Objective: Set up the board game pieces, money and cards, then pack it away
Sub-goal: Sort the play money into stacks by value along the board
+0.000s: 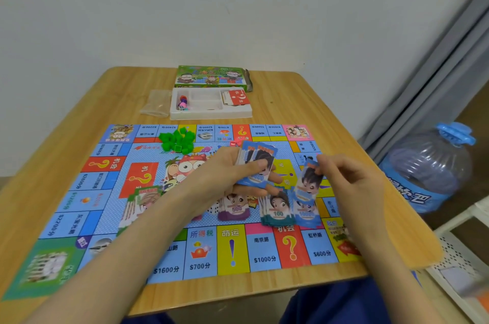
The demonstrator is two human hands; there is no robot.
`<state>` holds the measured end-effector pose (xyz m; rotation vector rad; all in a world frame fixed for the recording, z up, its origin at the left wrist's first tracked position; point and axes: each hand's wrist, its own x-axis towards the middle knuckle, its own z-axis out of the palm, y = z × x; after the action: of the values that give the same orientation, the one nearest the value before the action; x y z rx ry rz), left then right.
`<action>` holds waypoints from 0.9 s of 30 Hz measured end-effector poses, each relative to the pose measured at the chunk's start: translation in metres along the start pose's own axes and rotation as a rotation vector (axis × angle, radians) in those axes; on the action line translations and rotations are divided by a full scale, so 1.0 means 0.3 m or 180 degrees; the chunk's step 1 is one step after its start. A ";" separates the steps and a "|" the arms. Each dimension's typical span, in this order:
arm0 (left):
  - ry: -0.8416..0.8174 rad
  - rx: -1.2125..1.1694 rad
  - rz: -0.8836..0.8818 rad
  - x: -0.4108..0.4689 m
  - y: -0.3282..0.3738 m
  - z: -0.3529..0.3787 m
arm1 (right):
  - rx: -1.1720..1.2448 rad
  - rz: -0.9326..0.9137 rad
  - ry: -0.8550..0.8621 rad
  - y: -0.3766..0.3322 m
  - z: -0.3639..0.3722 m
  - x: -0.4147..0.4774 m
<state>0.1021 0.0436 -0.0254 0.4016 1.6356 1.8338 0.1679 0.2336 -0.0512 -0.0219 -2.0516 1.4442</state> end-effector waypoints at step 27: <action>0.0002 -0.0010 -0.0015 -0.003 0.003 0.003 | -0.2235 -0.0196 -0.1199 0.065 0.024 0.007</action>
<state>0.1030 0.0437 -0.0243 0.3955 1.6326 1.8331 0.1563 0.2360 -0.0683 0.0275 -2.7469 0.6593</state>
